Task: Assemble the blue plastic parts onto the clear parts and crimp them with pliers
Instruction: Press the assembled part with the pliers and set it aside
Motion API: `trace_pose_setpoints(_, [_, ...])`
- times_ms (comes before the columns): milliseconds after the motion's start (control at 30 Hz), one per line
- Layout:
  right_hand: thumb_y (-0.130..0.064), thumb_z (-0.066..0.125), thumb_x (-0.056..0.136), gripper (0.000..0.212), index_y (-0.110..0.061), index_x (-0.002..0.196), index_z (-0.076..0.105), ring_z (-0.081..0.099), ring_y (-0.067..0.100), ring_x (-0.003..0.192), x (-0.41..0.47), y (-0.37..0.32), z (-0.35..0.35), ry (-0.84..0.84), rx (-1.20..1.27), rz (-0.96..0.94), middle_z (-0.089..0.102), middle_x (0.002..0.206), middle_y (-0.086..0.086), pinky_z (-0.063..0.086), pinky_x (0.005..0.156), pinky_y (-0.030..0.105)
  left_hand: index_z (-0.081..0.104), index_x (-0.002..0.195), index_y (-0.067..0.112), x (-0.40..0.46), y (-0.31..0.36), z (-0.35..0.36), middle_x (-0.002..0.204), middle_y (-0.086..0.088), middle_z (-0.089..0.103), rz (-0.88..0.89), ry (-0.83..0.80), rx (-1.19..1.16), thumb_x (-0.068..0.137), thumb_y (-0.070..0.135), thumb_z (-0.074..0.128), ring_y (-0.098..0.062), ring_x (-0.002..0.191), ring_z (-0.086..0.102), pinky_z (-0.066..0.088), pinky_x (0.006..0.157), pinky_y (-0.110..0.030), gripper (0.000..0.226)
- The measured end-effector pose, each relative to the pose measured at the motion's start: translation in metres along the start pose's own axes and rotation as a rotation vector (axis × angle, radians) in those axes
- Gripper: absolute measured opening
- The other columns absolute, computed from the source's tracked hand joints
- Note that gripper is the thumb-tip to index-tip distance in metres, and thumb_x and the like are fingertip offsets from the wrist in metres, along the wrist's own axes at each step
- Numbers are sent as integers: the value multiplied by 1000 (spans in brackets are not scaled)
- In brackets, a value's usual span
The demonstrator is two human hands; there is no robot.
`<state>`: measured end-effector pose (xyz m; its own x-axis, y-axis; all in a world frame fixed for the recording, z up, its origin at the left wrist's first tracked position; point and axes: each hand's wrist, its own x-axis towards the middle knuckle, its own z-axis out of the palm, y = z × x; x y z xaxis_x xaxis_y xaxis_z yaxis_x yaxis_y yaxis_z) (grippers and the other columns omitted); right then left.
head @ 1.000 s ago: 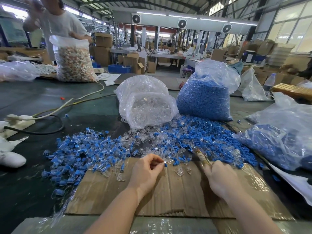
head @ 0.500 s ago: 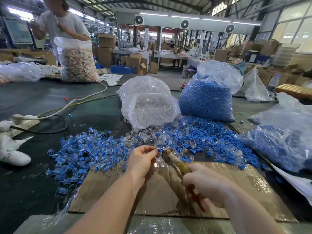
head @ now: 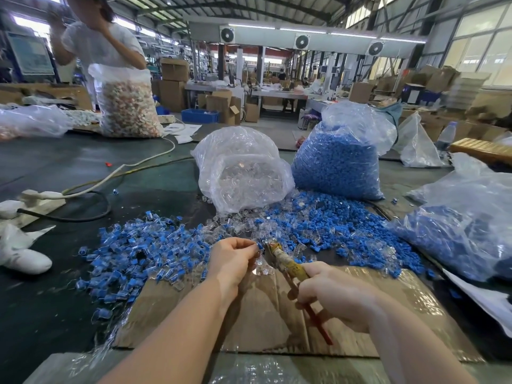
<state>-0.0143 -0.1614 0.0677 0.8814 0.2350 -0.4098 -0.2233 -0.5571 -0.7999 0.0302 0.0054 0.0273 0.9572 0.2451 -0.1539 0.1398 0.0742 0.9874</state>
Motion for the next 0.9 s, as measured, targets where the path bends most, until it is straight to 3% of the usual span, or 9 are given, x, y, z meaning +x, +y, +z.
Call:
trace_pose_setpoints(300, [1,49,75,20,-12,90,49,45,24,84,-3,0,-5,-17,-7,16,47,91,11,42,71,38,67,81,6,-4,3,-1,70,-9,66,-46,-27,-10,83,0,65,-14,58,60,50,49,-20,7])
trace_pose_setpoints(467, [2,50,75,29,-2,104,53,48,24,85,-5,0,-6,-38,6,28,49,91,10,45,72,38,66,80,7,-5,3,1,74,-10,66,-66,-32,-16,83,1,65,-15,61,61,49,49,-20,7])
trace_pose_setpoints(600, [2,48,77,20,-13,89,52,49,23,84,-7,-4,-3,-48,-3,13,50,89,9,44,71,36,67,83,6,-5,4,2,71,-8,65,-68,-15,-23,83,1,65,-14,58,60,48,47,-19,5])
trace_pose_setpoints(900, [1,40,85,17,-14,80,44,41,19,71,-7,-3,5,-1,-94,-35,45,75,3,35,61,29,67,81,7,-10,5,4,70,-7,66,-72,12,-39,82,0,65,-11,57,60,47,44,-16,7])
